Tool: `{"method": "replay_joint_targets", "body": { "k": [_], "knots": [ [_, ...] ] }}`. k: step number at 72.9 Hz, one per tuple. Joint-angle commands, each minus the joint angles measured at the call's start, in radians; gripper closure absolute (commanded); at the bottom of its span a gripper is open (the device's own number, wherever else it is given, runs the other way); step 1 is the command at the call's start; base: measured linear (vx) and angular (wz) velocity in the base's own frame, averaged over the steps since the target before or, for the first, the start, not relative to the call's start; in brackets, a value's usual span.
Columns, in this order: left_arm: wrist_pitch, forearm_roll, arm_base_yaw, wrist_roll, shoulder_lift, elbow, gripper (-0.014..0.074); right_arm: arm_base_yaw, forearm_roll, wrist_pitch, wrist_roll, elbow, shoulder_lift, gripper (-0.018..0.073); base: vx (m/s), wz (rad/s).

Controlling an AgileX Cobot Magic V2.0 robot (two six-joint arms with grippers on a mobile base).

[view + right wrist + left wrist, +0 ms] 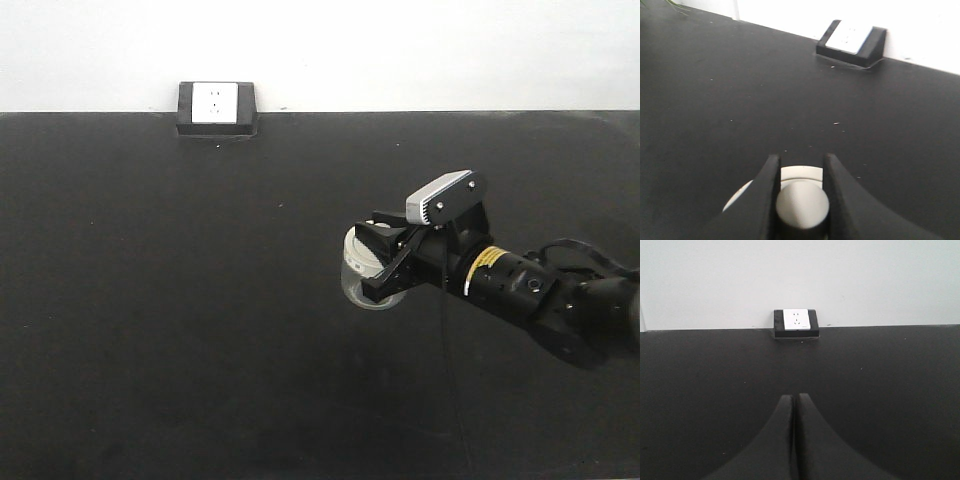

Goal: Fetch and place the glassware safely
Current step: 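Extend the right gripper and lower the jar onto the counter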

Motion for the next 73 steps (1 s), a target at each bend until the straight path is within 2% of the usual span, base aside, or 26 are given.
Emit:
{"method": "replay_joint_targets", "body": {
  "k": [1, 37, 61, 73],
  "knots": [
    [-0.067, -0.002, -0.001, -0.006, 0.017, -0.030, 0.0603, -0.002, 0.036, -0.178, -0.028, -0.036, 0.009, 0.0554, 0.00, 0.00],
    [-0.067, -0.002, -0.001, -0.006, 0.017, -0.030, 0.0603, -0.002, 0.031, -0.263, -0.083, -0.035, 0.144, 0.0515, 0.00, 0.00],
    [-0.067, -0.002, -0.001, -0.006, 0.017, -0.030, 0.0603, -0.002, -0.066, -0.223, -0.085, -0.035, 0.144, 0.0323, 0.00, 0.00],
    [-0.067, -0.002, -0.001, -0.006, 0.017, -0.030, 0.0603, -0.002, -0.068, -0.227, -0.055, -0.035, 0.123, 0.0214, 0.00, 0.00]
  ]
}}
